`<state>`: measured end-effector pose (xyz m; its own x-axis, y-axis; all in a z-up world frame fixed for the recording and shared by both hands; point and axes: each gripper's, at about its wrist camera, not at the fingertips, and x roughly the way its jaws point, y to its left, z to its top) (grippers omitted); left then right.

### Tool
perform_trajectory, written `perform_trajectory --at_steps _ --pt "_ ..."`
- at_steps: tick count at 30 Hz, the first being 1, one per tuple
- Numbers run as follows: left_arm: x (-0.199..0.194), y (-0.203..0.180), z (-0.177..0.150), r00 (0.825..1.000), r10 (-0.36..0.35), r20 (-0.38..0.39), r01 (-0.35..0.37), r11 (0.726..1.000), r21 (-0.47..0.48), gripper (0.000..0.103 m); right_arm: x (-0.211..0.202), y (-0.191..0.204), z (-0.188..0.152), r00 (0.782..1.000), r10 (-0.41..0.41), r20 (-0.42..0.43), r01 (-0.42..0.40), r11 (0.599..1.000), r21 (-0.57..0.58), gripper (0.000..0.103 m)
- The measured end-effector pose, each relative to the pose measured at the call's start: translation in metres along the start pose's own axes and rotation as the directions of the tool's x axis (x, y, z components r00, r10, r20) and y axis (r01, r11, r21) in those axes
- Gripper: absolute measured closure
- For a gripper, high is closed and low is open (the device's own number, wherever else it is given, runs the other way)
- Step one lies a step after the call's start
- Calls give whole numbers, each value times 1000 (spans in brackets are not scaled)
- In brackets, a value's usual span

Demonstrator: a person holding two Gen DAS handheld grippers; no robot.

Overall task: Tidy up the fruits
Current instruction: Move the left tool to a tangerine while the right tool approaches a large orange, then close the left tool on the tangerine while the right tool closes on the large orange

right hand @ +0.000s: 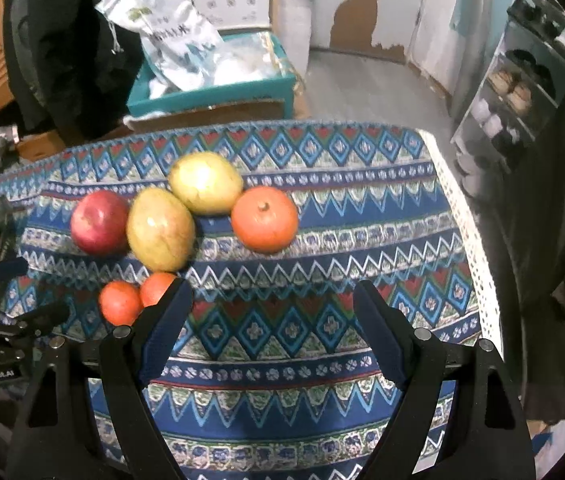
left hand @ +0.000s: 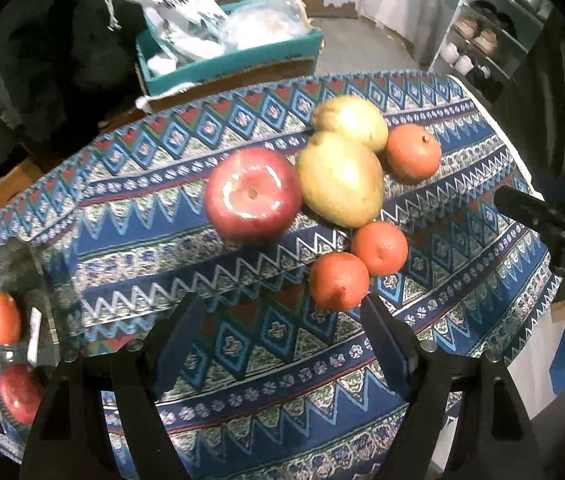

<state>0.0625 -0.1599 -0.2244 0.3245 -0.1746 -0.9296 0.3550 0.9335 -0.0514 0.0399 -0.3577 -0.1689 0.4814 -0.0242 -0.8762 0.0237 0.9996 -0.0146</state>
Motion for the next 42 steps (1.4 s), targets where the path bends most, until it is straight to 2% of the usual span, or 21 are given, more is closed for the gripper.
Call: perform_trajectory --at_steps 17,23,28,29,31,35,42 --pt "50 -26 7 995 -45 -91 49 998 33 21 44 -11 -14 996 11 -93 -10 1000 12 20" --pt "57 -27 10 995 -48 -84 51 998 34 23 47 -12 -15 995 17 -98 -16 1000 10 20" --pt "65 -27 10 990 -85 -108 89 996 33 43 51 -11 -14 994 17 -106 -16 1000 9 20" --pt "66 -27 9 989 -100 -111 104 994 27 46 52 -11 -14 994 16 -106 -16 1000 9 20" --pt "67 -28 8 983 -145 -110 147 989 18 58 53 -10 -14 994 17 -106 -16 1000 6 20" --pt "62 -29 9 988 -120 -95 124 992 36 58 57 -9 -11 994 19 -108 -20 1000 -6 20" --pt "42 -14 15 994 -89 -57 90 996 15 58 74 -10 5 992 41 -120 -45 998 -34 20"
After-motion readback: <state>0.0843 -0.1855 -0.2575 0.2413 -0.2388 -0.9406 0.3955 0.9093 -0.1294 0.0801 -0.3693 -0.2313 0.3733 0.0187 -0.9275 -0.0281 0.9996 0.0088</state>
